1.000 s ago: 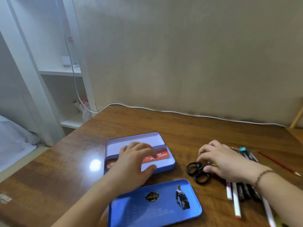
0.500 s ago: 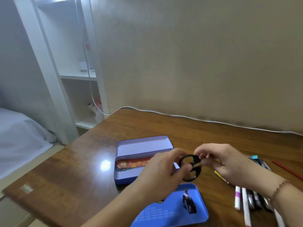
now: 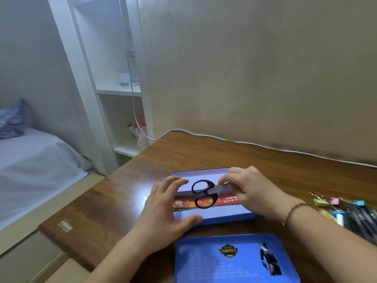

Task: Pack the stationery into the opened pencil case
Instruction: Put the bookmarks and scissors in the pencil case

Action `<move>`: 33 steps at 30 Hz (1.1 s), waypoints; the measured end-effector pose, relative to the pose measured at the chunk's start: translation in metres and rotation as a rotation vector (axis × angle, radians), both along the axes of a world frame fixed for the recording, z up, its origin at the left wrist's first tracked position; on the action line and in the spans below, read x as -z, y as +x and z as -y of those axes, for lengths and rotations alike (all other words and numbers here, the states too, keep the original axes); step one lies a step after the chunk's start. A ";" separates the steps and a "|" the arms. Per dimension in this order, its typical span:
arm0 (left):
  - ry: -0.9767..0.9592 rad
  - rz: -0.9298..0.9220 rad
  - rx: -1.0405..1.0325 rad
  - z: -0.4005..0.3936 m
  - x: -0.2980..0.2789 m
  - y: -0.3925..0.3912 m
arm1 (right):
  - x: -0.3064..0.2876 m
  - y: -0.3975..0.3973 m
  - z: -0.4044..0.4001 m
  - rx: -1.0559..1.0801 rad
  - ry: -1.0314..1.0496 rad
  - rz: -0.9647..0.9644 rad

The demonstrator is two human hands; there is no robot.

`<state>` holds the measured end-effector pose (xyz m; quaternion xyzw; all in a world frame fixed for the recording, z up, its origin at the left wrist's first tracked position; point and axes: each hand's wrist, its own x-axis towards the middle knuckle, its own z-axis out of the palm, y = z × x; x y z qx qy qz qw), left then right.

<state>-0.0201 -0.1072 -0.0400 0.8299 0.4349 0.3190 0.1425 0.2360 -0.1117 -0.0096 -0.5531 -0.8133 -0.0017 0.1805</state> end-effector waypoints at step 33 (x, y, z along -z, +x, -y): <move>-0.175 -0.178 0.166 -0.026 0.004 -0.006 | -0.023 0.050 0.071 0.240 0.053 -0.189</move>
